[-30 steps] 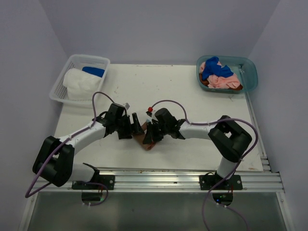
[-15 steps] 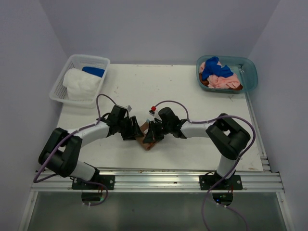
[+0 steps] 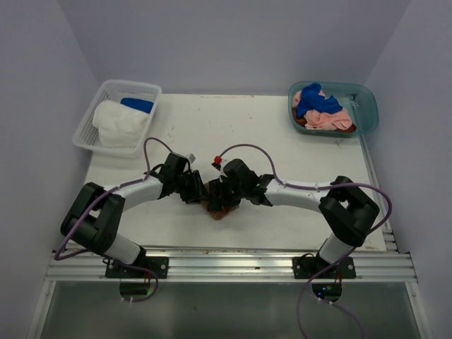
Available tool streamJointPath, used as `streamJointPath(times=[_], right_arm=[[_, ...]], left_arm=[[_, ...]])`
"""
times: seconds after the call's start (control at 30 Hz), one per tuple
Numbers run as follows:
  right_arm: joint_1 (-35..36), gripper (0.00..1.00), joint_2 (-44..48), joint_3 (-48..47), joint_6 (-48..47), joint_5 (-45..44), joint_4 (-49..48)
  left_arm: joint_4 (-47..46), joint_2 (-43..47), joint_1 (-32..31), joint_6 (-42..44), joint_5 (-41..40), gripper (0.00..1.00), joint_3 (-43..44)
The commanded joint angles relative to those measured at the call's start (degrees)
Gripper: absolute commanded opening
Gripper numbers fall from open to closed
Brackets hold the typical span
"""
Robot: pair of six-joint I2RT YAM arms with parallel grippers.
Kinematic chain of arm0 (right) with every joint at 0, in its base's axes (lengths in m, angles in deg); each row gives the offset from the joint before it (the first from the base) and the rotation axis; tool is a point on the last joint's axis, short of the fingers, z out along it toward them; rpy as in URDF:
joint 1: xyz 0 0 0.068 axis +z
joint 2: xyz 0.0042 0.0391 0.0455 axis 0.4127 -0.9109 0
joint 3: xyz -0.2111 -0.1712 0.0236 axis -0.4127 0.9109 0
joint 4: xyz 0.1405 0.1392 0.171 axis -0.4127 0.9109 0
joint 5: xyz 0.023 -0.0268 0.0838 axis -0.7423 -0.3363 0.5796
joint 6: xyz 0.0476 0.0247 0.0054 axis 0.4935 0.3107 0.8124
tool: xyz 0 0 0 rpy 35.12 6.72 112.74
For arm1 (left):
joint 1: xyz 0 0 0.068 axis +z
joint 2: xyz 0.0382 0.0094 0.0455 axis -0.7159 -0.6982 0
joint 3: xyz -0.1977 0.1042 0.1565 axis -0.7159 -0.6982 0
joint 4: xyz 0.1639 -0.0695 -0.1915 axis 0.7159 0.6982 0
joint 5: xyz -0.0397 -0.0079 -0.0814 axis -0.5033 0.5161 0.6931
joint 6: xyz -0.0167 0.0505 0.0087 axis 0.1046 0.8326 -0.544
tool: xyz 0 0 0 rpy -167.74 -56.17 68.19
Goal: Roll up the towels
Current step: Roll the towel
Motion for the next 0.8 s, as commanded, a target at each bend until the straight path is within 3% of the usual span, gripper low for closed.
streamJointPath(times=[0.0,0.3,0.77], right_arm=[[5.53,0.56,4.17,-4.39,-8.63,-15.68,12.38],[15.11,0.51,1.72,-11.69,-16.01,-38.45,20.75],[19.52,0.52,-7.07,-16.09,-21.64,-43.39,18.82]], left_arm=[[1.07,-1.39,-0.13,0.98,-2.31,0.35,0.98],[1.25,-2.18,-0.21,0.89,-1.96,0.34,1.42],[1.95,-2.45,-0.21,1.07,-1.96,0.35,2.13]])
